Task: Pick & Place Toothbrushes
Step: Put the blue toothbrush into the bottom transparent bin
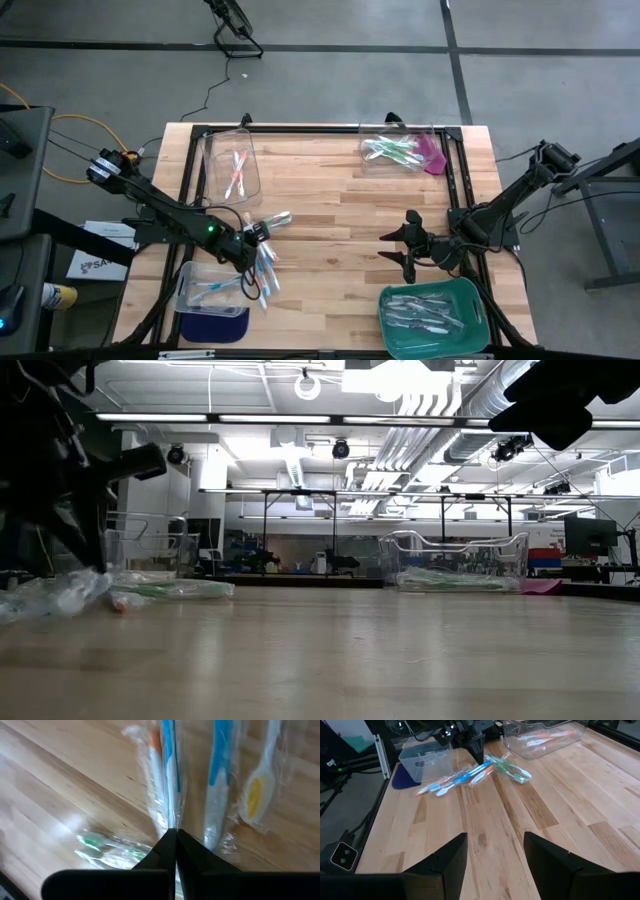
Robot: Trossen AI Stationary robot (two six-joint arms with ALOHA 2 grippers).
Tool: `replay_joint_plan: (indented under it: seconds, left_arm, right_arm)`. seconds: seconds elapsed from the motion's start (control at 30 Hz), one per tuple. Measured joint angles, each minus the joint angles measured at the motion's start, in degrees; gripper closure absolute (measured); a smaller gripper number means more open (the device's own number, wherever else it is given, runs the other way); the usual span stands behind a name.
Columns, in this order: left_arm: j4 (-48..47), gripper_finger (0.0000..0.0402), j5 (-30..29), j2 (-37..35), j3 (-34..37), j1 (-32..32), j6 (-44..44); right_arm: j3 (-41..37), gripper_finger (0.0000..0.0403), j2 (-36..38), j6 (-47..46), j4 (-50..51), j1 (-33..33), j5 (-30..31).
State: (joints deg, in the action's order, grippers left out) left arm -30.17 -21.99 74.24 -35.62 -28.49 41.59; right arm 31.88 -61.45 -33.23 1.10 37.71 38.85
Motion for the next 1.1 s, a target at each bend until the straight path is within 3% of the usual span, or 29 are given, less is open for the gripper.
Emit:
replay_joint_plan:
  seconds: [0.37,0.6,0.77,0.93,1.1]
  left_arm:
    - [-10.2,0.0401,0.4,0.0,-10.0,0.0,-1.5]
    - [-24.0,0.0401,5.3,0.0,-20.4,0.0,-18.3]
    - [-30.8,0.0401,11.3,0.0,-25.7,-2.0,-22.9]
    - [-34.6,0.0401,16.4,0.0,-28.3,-6.0,-28.7]
    - [-36.3,0.0401,17.8,0.0,-28.5,-12.2,-44.9]
  right_arm:
    - [0.0,0.0215,0.0,0.0,0.5,0.0,0.0]
    - [0.0,0.0215,0.0,-0.1,0.5,0.0,0.0]
    - [0.0,0.0215,0.0,-0.1,0.5,0.0,0.0]
    - [0.0,0.0215,0.0,-0.1,0.6,0.0,0.0]
    - [0.0,0.0215,0.0,-0.1,0.7,0.0,0.0]
